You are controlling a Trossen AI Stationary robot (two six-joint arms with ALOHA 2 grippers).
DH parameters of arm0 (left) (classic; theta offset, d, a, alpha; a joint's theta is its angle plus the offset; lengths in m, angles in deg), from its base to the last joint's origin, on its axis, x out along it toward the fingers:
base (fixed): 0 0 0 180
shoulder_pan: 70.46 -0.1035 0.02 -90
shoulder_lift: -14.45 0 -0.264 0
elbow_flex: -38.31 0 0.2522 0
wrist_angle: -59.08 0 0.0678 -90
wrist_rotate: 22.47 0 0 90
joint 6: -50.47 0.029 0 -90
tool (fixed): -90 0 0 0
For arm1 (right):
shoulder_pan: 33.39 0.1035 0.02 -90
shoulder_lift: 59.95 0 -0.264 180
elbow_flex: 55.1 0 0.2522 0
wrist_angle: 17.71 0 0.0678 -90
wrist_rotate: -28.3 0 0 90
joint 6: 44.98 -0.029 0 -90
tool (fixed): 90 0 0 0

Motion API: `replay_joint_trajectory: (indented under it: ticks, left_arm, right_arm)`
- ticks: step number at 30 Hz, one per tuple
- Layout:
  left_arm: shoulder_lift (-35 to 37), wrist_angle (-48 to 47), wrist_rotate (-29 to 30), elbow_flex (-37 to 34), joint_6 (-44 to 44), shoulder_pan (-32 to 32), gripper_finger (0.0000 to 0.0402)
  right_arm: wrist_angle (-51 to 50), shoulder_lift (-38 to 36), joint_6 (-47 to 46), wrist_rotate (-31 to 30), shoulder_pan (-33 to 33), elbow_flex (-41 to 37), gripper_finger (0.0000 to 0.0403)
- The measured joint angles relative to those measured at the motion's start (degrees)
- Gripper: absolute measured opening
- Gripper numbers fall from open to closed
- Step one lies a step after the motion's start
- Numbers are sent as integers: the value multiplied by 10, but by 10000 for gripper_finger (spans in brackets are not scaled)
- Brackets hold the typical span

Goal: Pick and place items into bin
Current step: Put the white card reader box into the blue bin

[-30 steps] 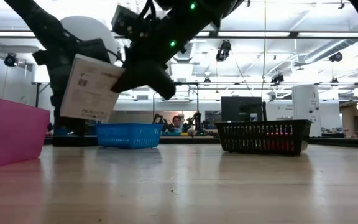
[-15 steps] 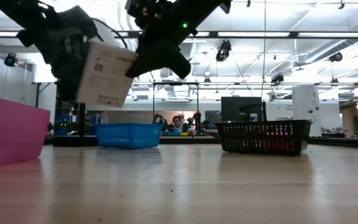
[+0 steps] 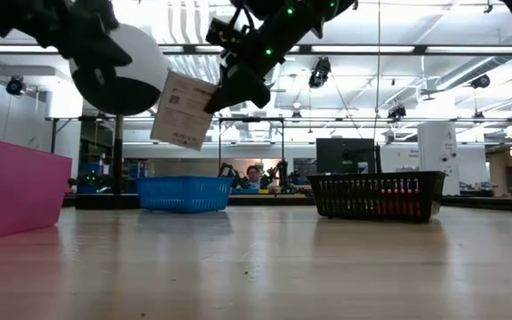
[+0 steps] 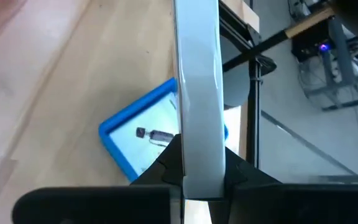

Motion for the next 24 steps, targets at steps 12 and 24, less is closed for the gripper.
replay_joint_trajectory:
  ticks: [12, 24]
  left_arm:
    - [101, 25, 1, 1, -44, 0, 0]
    - [198, 61, 11, 1, -76, 0, 0]
  right_arm:
    - [43, 25, 173, 88, -53, -1, 20]
    - [70, 25, 313, 147, -114, -14, 19]
